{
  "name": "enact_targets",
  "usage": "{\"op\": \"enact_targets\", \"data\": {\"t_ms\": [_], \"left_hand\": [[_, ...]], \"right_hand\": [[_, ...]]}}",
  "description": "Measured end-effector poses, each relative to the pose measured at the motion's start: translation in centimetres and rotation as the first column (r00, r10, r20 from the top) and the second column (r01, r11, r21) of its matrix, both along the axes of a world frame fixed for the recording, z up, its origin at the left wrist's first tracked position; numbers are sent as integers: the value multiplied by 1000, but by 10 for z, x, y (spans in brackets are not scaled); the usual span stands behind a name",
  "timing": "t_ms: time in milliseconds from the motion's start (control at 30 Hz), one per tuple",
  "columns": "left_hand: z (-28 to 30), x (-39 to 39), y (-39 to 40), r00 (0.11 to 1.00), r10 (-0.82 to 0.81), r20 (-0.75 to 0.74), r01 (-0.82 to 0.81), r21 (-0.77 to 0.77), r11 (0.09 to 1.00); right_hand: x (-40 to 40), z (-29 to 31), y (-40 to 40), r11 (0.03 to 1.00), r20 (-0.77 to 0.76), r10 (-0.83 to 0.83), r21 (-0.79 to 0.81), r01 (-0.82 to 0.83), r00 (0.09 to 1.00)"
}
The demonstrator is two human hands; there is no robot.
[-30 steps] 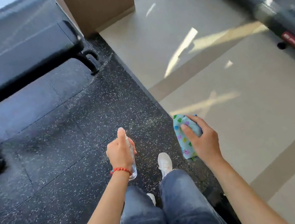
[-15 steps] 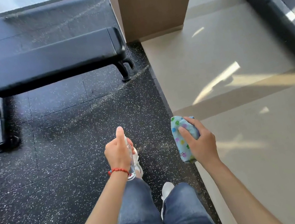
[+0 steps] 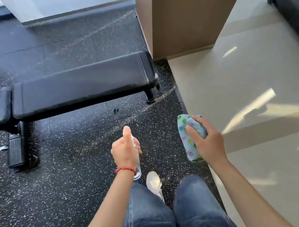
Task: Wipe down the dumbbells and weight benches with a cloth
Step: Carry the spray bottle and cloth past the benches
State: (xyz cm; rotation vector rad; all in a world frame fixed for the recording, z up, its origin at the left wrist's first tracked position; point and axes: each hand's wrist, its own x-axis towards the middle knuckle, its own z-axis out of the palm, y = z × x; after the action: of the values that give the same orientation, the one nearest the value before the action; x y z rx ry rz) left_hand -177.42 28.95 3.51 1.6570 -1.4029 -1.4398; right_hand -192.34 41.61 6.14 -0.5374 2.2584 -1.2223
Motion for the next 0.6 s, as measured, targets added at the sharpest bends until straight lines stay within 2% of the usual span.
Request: {"op": "enact_targets", "data": {"t_ms": [400,600], "left_hand": [[-6,-86,-114,987,158,30,-158,30,987],[-3,-141,-162,964,264,26,-265,44,963]], "right_hand": [[-103,-14,-130,995,-30,96,15,-95,995],[-168,-15,-191,985,11,172,26,-172,985]]}}
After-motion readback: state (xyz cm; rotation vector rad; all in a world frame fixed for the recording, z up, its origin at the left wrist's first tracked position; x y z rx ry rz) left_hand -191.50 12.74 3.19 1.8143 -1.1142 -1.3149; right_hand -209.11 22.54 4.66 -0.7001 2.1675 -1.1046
